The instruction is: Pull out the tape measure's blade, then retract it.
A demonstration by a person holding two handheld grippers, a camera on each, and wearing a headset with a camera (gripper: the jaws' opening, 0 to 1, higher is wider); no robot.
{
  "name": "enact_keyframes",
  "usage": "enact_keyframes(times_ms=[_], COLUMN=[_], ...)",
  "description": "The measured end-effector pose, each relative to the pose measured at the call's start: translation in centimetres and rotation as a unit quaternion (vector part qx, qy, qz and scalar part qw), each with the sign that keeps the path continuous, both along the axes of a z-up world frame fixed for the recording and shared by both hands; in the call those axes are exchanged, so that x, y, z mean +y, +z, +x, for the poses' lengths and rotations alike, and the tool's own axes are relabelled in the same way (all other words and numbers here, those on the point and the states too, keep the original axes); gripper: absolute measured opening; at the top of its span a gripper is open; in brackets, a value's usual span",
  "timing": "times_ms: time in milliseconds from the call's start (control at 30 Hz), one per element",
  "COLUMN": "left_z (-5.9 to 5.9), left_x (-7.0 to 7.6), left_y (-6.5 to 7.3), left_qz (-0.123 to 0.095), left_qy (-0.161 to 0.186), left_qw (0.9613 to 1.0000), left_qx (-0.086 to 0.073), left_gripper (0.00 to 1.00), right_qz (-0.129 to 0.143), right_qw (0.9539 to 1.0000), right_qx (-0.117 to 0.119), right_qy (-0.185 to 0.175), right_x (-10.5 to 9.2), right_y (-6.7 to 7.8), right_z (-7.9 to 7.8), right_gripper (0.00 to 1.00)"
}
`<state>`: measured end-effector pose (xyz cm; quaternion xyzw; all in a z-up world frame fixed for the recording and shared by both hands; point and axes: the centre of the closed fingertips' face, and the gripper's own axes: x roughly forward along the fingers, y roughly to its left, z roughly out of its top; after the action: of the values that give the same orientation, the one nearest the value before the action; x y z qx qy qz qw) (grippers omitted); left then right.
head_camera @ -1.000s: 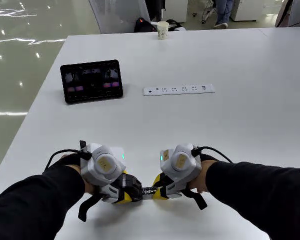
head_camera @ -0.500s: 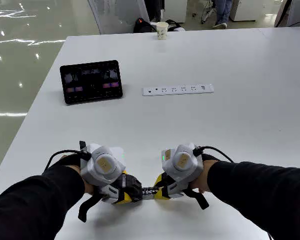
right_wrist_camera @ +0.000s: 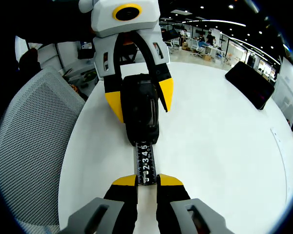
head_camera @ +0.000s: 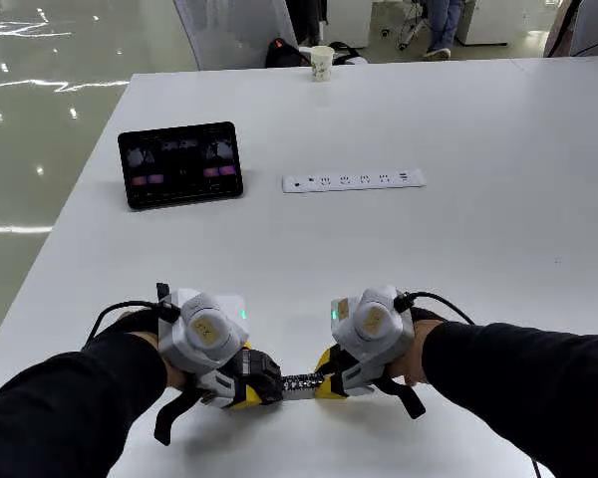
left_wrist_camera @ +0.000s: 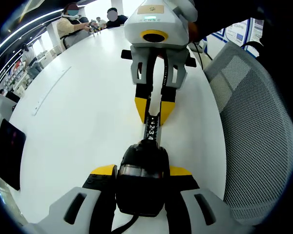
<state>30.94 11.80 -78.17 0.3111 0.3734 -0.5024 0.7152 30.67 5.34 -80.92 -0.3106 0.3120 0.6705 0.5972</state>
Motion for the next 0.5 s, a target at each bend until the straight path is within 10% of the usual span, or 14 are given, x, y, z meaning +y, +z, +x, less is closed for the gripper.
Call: enact_keyframes(times_ms=[500], left_z=[-0.08], left_x=[-0.06], left_y=[-0.01], left_qz=[0.000], left_qy=[-0.001], left_qw=[1.0000], left_qx=[0.000], left_gripper=[0.33], right_qz=[-0.002], right_qw=[1.0000], right_qx=[0.002], right_qy=[0.001], right_x=[-0.84], right_y=[-0.09], right_z=[-0.11], right_gripper=[0.11])
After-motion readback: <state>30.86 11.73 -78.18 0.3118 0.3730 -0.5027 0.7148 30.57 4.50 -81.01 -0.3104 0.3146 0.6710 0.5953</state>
